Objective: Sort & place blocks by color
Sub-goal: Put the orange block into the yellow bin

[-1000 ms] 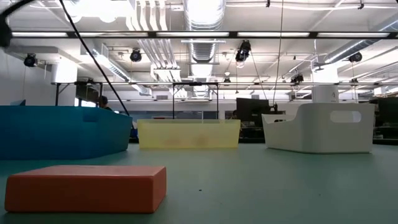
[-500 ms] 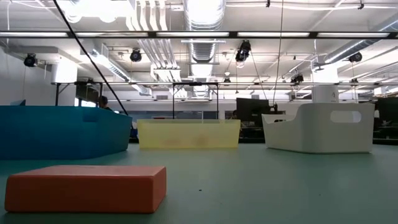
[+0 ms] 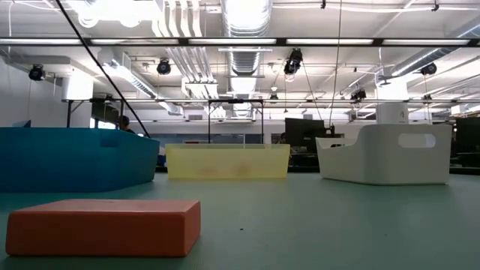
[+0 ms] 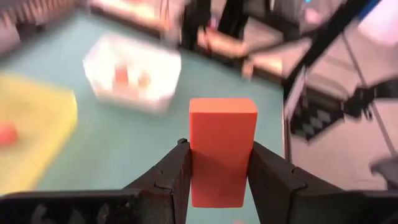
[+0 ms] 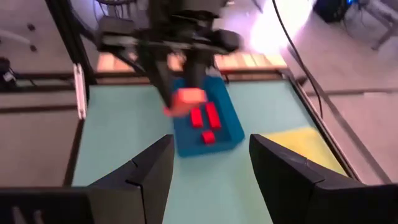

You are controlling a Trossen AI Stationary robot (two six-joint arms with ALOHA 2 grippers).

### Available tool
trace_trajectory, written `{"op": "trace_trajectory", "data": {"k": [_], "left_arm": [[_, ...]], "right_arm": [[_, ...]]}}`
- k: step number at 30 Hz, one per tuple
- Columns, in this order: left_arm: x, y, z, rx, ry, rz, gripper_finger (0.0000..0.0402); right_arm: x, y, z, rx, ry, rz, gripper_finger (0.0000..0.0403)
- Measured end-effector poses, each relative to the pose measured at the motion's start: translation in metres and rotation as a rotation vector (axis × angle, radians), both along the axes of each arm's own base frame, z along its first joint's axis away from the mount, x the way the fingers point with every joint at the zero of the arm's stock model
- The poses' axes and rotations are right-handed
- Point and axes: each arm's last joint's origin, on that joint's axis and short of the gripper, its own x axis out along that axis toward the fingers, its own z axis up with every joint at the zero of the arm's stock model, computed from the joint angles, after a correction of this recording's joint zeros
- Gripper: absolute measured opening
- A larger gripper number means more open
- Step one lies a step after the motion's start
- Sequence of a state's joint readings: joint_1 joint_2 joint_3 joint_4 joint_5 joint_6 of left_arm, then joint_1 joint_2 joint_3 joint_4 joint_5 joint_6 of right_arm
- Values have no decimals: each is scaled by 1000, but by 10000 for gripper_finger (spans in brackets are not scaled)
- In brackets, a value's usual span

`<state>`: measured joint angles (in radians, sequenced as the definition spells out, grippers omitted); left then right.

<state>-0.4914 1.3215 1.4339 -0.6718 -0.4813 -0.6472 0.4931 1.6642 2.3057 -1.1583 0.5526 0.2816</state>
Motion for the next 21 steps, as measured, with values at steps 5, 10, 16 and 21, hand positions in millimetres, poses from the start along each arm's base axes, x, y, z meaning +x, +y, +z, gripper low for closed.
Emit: {"op": "trace_trajectory", "data": {"k": [5,10,16,21], "left_arm": [[14,9,22,100,-221,-11,112],[17,11,31,185,-298,-9,112],[19,10,45,305,-421,-35,112],[19,9,57,366,-538,-56,112]], "right_arm": [[15,7,0,-24,-101,45,201],[26,13,3,-13,-222,71,201],[32,9,8,5,-288,58,201],[33,9,7,30,-281,104,201]]}}
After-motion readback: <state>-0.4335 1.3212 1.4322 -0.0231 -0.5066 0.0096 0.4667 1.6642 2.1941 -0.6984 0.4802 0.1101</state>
